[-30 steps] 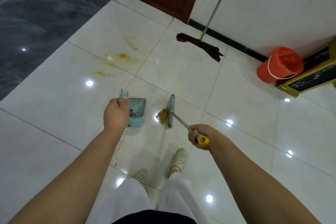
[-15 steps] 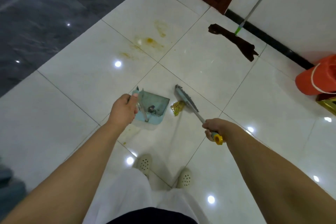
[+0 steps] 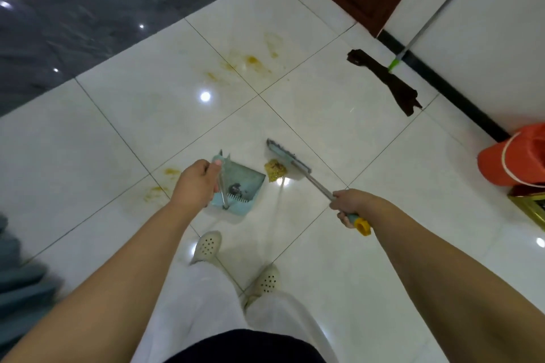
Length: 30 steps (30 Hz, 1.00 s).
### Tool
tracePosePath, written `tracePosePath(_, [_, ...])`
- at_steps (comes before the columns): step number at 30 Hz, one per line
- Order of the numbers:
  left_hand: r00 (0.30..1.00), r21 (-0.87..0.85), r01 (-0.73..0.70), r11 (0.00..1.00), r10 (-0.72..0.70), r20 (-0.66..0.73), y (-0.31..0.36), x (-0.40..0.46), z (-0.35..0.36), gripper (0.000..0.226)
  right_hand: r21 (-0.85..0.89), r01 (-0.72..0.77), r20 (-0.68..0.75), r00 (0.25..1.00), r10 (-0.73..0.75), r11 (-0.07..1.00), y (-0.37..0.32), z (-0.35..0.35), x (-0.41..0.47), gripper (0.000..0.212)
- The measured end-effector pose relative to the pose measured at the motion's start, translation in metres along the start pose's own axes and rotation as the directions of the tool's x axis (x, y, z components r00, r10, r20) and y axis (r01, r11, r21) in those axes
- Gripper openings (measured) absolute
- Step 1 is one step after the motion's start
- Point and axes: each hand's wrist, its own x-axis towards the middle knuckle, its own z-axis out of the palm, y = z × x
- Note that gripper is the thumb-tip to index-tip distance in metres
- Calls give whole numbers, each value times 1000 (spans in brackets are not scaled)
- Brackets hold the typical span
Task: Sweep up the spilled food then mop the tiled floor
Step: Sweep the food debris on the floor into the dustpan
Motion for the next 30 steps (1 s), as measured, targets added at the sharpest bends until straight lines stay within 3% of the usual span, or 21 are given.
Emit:
tracePosePath(11, [994,120,-40,992,27,107,-9,-33,23,39,-107,-1,30,1000,5,994,6,2,10,37])
tracePosePath(16, [992,98,-17,995,5,122,-12,-31,42,41,-130,-13,39,999,18,991,8,6,18,37])
tracePosePath(25, [991,239,-46,970,13,136,-16,-25,69,41,-449,24,85,996,16,893,33,5,9,39])
tracePosePath(30, [990,275,-63,959,24,142,-10,-20,68,41,-291,-80,122,985,120,953,43,0,-10,42])
